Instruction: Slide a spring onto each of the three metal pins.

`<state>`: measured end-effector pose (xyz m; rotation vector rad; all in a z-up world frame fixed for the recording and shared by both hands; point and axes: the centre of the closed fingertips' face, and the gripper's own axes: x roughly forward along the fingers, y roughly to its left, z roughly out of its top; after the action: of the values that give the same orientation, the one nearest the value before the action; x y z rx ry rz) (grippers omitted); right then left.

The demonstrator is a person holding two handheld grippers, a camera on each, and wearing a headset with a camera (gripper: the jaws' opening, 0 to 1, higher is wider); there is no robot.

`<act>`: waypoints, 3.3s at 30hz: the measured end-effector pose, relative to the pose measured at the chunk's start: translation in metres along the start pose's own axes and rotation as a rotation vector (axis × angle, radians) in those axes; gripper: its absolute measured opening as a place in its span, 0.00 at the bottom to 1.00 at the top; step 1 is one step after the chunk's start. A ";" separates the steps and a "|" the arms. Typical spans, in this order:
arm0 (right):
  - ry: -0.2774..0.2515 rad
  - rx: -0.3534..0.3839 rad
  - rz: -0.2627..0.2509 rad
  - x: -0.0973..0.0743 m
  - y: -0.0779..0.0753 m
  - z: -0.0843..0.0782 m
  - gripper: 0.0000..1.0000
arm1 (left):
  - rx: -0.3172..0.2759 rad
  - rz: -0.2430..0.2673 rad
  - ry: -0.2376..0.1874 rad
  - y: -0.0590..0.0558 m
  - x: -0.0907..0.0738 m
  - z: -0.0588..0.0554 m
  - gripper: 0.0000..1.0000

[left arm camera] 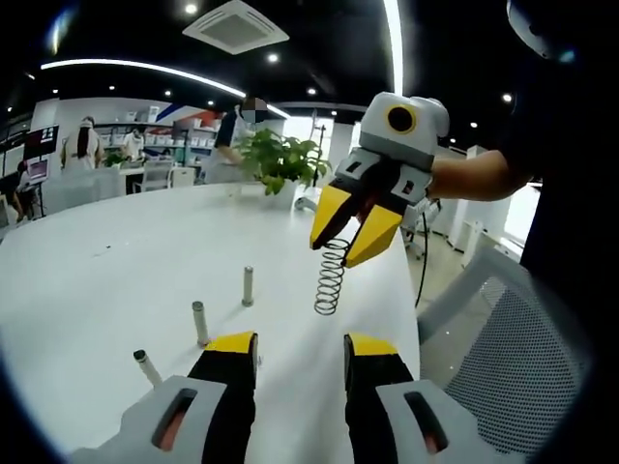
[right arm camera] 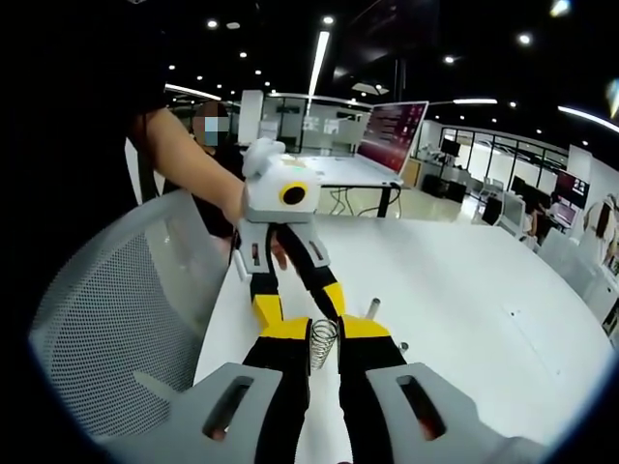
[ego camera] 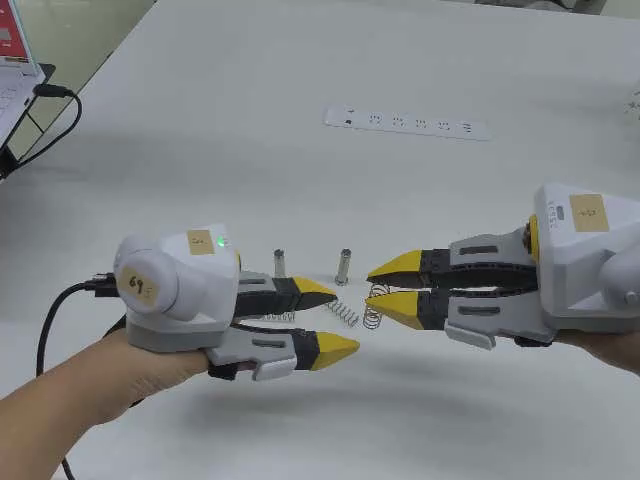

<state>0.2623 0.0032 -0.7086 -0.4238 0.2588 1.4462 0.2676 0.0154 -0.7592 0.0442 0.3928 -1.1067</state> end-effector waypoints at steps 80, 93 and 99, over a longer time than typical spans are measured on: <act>0.071 0.100 -0.439 -0.043 -0.118 -0.055 0.07 | -0.029 0.292 -0.029 0.057 -0.079 -0.022 0.99; 0.077 0.125 -0.443 -0.039 -0.120 -0.060 0.07 | -0.030 0.299 -0.034 0.059 -0.079 -0.022 0.99; 0.081 0.127 -0.444 -0.038 -0.121 -0.062 0.07 | -0.030 0.302 -0.038 0.060 -0.080 -0.020 0.99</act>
<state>0.3824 -0.0657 -0.7337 -0.4069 0.2988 0.9743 0.2834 0.1165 -0.7609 0.0536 0.3556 -0.8028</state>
